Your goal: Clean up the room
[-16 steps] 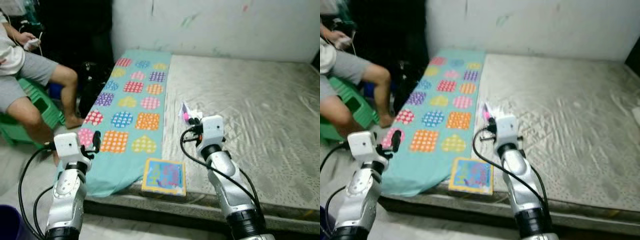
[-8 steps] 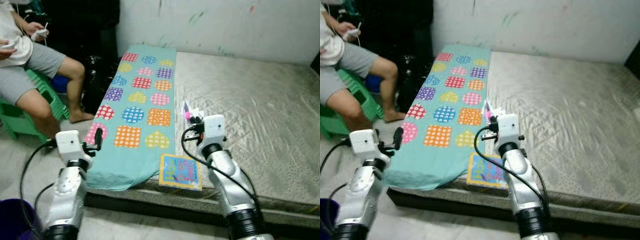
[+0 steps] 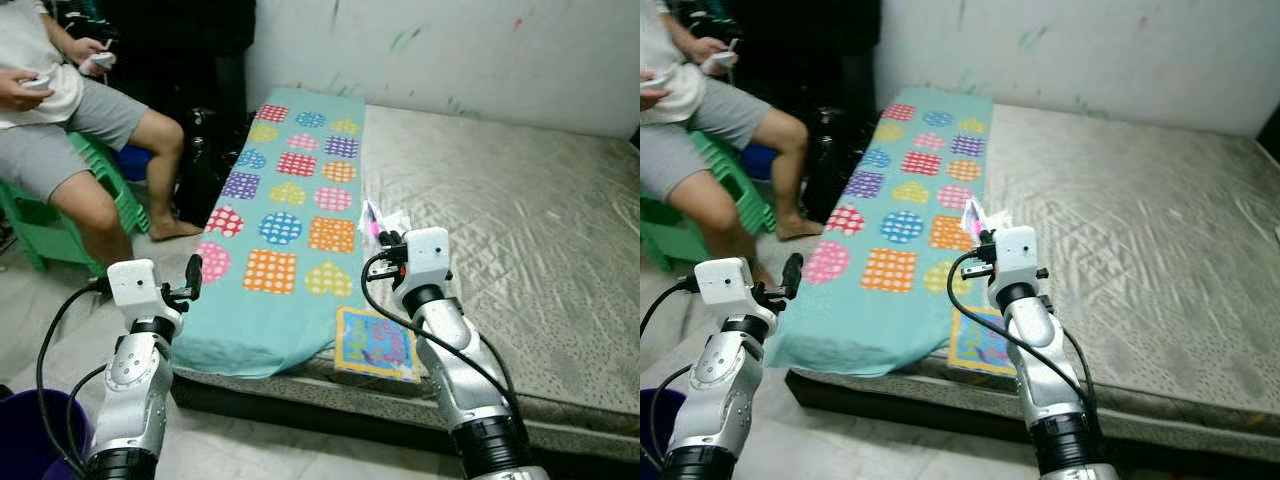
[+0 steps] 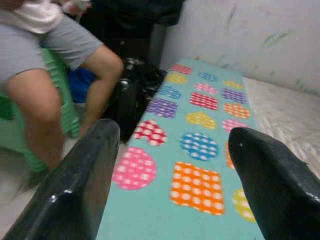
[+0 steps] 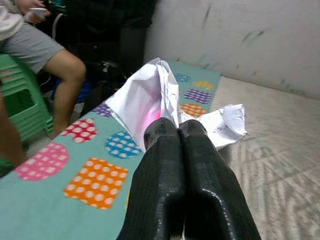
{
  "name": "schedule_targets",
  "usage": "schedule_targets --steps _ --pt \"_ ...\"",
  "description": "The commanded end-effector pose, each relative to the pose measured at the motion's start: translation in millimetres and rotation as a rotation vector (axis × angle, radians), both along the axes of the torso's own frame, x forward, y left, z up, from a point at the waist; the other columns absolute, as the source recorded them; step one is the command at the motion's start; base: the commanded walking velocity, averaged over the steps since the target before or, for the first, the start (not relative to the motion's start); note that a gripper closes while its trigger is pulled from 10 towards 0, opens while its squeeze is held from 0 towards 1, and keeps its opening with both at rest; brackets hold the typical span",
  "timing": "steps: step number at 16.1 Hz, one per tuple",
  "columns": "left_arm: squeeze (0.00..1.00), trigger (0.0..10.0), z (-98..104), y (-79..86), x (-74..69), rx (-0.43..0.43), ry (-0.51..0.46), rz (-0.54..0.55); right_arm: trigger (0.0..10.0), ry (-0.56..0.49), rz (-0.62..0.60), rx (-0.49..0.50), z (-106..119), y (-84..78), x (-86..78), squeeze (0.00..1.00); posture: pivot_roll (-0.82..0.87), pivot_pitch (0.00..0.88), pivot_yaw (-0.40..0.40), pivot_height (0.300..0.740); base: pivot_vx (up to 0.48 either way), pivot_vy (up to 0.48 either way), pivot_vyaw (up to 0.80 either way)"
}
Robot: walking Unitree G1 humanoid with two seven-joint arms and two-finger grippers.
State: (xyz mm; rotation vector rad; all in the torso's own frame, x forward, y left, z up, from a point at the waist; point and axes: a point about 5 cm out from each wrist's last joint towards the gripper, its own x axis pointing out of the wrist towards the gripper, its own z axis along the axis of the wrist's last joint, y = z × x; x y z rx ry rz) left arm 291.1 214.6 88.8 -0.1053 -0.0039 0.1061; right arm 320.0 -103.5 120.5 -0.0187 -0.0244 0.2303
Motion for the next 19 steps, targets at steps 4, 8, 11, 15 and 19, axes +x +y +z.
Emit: schedule_targets --steps 4,8,11,15,19 --pt "0.0 10.0 1.2 -0.8 1.8 0.003 0.0 -0.004 10.0 -0.007 0.015 -0.004 2.0 1.0 0.6 0.0 -0.09 0.0 -0.04 0.74 0.0 0.48 0.0" --pt "0.0 10.0 0.1 -1.1 1.5 0.003 0.005 -0.002 10.0 -0.002 0.019 -0.004 0.5 1.4 -0.8 0.0 -0.09 0.0 -0.04 0.74 0.0 0.48 0.0" --pt "0.0 10.0 1.8 -3.4 1.5 0.012 -0.016 -0.015 10.0 0.004 0.023 -0.002 -1.0 2.2 -1.4 0.0 -0.09 0.0 -0.038 0.74 0.0 0.32 0.0" --pt "0.0 10.0 3.0 -8.2 -0.6 0.01 -0.021 -0.06 10.0 0.004 0.032 0.023 -1.0 3.5 -2.9 0.0 -0.09 0.0 -0.038 0.74 0.0 0.0 0.0" --pt "0.0 10.0 3.4 -9.4 -1.0 0.002 -0.024 -0.071 10.0 -0.019 0.055 -0.01 0.9 5.8 -4.1 0.0 -0.09 0.0 -0.037 0.74 0.0 0.0 0.2"
